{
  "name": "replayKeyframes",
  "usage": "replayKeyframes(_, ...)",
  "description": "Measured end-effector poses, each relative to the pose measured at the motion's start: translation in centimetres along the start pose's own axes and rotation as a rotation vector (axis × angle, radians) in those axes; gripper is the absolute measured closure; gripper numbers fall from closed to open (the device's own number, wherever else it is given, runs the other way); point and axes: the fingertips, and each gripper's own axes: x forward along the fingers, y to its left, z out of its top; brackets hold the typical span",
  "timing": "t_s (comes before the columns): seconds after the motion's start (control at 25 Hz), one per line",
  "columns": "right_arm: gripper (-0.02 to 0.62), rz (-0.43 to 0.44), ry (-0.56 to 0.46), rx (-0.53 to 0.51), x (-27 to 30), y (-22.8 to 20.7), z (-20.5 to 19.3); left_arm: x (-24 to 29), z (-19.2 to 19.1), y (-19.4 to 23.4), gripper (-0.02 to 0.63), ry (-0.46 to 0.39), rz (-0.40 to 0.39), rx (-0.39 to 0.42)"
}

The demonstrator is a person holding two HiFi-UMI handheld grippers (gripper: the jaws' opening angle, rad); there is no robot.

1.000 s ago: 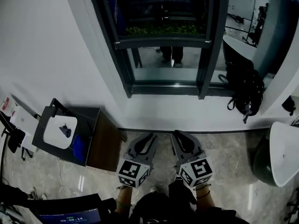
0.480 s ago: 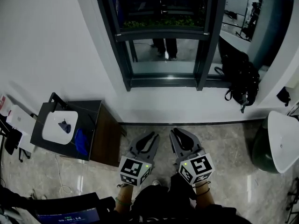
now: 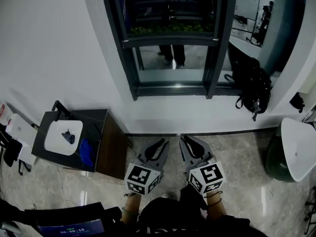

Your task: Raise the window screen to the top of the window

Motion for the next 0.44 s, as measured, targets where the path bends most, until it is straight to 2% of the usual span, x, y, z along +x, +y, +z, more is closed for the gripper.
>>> replayKeyframes(0.44,0.551,-0.004,0.007,-0.019,0.14,0.41,-0.11,-0.22,-0.34,-0.11,0.549,0.019,-0.018,0.031)
